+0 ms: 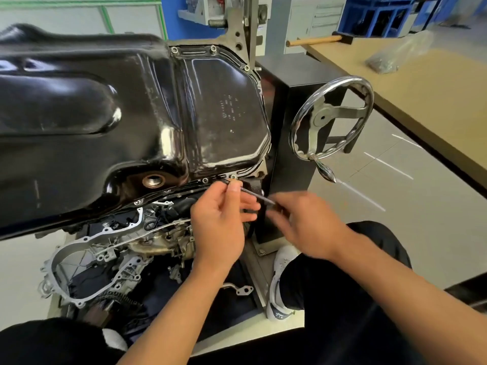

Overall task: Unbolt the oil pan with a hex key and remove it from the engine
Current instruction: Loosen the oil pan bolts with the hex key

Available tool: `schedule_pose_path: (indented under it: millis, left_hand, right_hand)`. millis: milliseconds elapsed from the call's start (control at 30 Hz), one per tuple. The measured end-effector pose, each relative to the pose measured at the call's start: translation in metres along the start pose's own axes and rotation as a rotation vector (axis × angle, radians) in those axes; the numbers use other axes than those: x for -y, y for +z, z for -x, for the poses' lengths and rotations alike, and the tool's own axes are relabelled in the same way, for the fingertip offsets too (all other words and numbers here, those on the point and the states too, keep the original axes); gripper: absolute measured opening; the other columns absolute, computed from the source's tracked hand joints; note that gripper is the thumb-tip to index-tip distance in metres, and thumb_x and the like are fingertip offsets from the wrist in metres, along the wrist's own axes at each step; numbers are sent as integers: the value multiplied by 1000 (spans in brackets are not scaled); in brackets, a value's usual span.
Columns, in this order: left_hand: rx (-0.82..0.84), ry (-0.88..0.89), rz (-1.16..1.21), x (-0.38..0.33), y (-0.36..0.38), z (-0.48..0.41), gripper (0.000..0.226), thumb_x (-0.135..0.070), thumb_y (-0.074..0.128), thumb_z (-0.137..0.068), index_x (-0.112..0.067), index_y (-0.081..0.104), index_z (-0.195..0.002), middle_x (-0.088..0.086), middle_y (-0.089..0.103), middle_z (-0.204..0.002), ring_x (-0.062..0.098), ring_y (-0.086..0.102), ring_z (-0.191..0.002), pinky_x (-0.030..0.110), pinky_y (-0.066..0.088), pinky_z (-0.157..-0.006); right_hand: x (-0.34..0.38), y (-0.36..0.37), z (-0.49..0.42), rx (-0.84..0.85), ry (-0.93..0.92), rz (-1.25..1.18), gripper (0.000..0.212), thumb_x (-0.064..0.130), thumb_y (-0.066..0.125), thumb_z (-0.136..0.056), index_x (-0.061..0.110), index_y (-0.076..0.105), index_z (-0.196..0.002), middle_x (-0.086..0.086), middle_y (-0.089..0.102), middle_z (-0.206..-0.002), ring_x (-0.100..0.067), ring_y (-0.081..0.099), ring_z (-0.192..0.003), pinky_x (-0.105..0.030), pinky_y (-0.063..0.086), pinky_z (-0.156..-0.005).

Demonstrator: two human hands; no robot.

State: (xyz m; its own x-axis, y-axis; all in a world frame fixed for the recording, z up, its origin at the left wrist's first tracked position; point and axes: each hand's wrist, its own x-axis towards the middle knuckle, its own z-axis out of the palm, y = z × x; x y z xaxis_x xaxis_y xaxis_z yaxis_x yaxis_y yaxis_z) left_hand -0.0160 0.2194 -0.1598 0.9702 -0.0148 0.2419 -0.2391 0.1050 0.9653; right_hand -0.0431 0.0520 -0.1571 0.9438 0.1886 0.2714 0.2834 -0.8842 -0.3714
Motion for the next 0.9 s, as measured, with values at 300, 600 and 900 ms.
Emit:
schedule_pose_path:
  millis: [300, 600, 900]
  left_hand:
    - [152, 256, -610, 5, -13, -3, 33, -24, 46, -103, -18, 53, -71, -6, 43, -51, 15, 45, -51, 34, 39, -50]
    - [95, 306, -696, 5, -18, -15, 39, -27, 47, -102, -25, 43, -63, -8, 39, -48, 13, 45, -51, 30, 37, -52]
    - [93, 310, -741, 5, -18, -16, 44, -31, 48, -101, -26, 37, -59, -7, 37, -45, 14, 43, -50, 30, 34, -49]
  right_hand:
    - [48, 50, 21, 165, 149, -473, 39, 28, 39, -108, 20, 53, -72, -2, 61, -63, -16, 54, -54, -43, 49, -60]
    - [56, 62, 5, 153, 215, -642, 34, 16, 41, -103, 6, 53, -73, -16, 60, -64, -32, 53, -59, -51, 46, -59]
    - [58, 71, 0, 163, 233, -670, 39, 8, 42, -96, 20, 43, -58, 1, 46, -51, -17, 38, -48, -45, 39, -51]
